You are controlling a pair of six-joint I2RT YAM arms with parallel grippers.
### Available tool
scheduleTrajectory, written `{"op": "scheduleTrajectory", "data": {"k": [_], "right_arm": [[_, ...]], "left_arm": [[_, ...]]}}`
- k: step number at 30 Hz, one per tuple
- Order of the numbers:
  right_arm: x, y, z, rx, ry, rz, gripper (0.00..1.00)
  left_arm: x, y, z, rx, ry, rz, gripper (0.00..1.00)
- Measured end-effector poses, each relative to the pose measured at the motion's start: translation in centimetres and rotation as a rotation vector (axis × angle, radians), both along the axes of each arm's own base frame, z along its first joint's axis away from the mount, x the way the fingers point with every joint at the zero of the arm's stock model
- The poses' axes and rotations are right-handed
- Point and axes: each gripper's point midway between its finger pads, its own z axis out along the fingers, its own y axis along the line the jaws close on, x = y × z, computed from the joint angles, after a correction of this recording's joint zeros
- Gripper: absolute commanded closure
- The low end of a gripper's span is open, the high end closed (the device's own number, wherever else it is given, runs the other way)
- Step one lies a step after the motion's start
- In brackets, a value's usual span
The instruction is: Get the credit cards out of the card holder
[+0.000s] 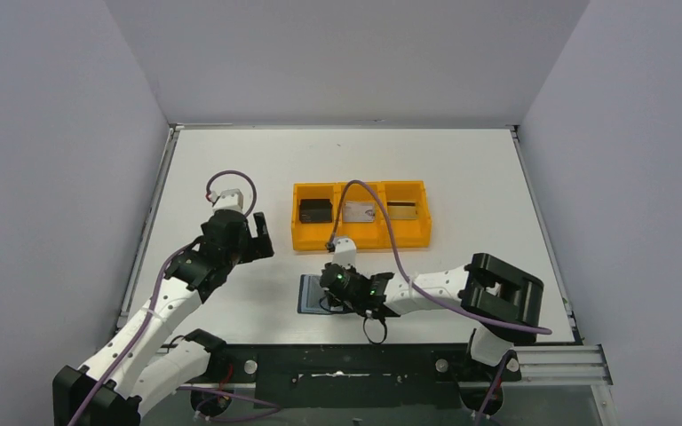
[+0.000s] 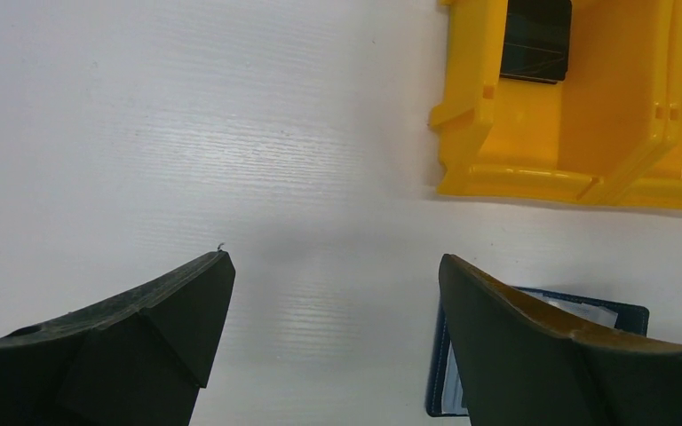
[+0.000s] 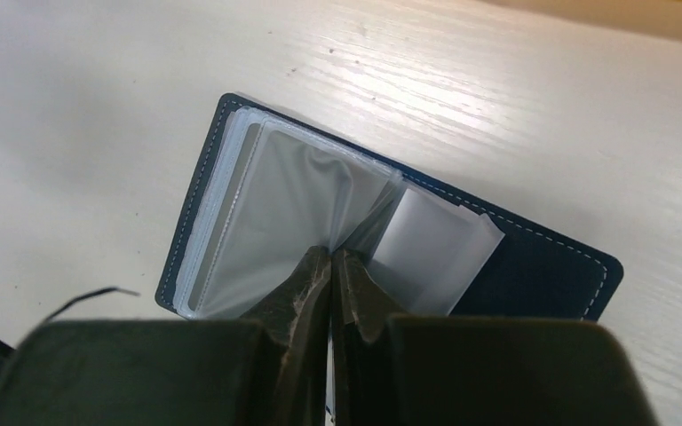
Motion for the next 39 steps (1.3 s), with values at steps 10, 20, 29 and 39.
{"op": "scheduleTrajectory", "data": {"k": [10, 20, 29, 39], "right_arm": [[-0.3, -0.6, 0.2, 0.268, 0.056, 0.054, 0.99], [-1.0, 0.0, 1.0, 0.435, 0.075, 0.075, 0.99], [-0.5, 0.5, 1.4, 0.504, 0.086, 0.045, 1.0], [-0.2, 0.1, 1.0, 0.526, 0.102, 0.011, 1.0]], "left_arm": [[-1.2, -4.8, 1.1, -0.237, -0.035, -0.189, 0.19], [-4.1, -10.7, -2.5, -0.478, 0.138, -0.383, 0.27], [-6.1, -13.3, -4.0, -0.554, 0.218, -0.441, 0.34], [-7.4, -12.5, -7.2, -0.549, 0.297, -0.345, 0.38]]}}
